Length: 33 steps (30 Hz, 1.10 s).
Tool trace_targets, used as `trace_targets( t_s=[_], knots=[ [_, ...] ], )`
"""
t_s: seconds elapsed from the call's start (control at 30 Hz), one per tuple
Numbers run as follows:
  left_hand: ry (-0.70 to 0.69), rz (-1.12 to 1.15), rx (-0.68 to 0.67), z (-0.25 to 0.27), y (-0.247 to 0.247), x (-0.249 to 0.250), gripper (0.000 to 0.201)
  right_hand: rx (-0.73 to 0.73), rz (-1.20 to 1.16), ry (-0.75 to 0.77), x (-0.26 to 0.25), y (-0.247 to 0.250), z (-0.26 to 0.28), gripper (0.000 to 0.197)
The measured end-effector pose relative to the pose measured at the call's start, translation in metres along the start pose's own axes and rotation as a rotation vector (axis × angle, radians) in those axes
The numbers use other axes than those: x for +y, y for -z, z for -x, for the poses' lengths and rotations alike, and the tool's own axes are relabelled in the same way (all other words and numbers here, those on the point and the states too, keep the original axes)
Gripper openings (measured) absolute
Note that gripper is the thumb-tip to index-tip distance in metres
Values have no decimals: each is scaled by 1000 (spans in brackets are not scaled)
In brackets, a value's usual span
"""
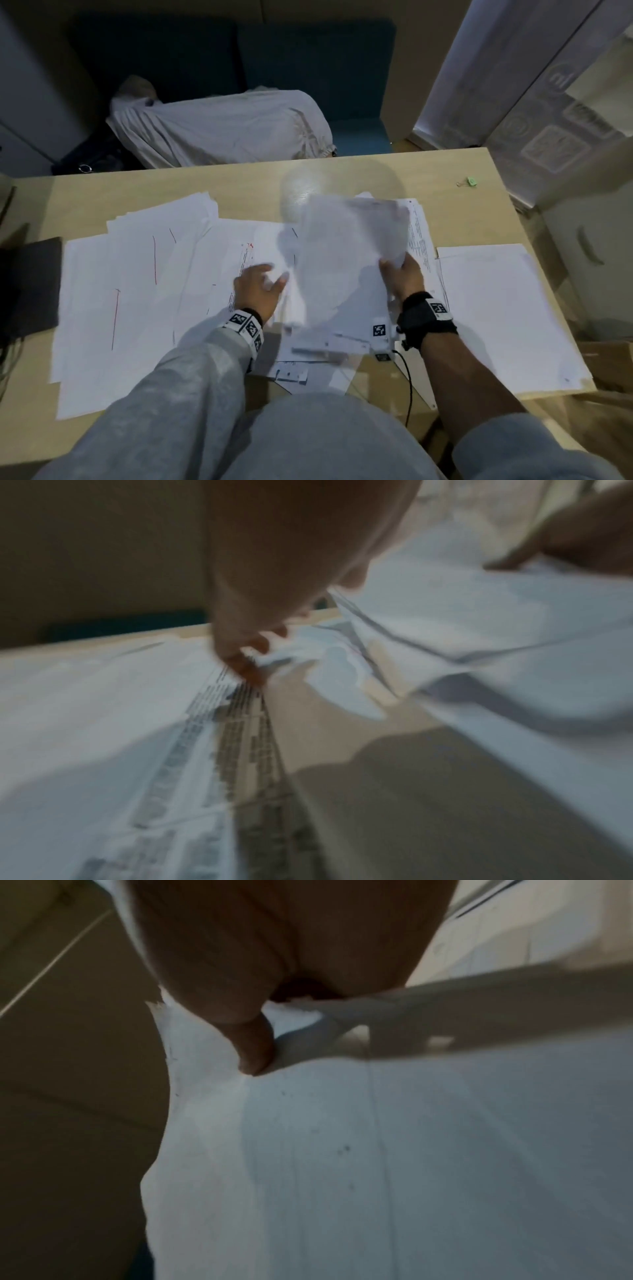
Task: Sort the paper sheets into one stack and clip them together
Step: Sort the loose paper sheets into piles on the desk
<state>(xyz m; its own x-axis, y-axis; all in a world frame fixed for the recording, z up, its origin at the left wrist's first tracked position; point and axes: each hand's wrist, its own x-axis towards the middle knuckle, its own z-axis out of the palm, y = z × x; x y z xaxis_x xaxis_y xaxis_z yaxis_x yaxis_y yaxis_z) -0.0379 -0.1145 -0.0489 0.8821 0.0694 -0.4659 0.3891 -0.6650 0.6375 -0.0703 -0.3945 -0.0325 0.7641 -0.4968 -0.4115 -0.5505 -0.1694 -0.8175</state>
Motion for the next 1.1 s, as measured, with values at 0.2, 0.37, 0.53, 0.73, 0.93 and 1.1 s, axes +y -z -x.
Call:
trace_targets(
  t_s=[0.2, 0.37, 0.53, 0.73, 0.93, 1.1],
  knots=[
    [209, -284, 6, 5, 11, -15, 105, 282, -267, -80, 14, 33, -12, 38],
    [125, -78, -72, 5, 18, -18, 59, 157, -275, -139, 18, 37, -6, 30],
    [78, 86, -124, 8, 28, -14, 50, -46, -230, -109, 11, 2, 17, 28],
    [64, 273, -112, 11, 58, -24, 41, -191, -199, -103, -6, -54, 32, 33],
    [73, 399, -5, 15, 101, -43, 30, -223, -76, -33, -26, -95, 34, 26],
    [100, 486, -109, 10, 109, -60, 47, -317, -244, -34, -41, -113, 40, 26]
  ],
)
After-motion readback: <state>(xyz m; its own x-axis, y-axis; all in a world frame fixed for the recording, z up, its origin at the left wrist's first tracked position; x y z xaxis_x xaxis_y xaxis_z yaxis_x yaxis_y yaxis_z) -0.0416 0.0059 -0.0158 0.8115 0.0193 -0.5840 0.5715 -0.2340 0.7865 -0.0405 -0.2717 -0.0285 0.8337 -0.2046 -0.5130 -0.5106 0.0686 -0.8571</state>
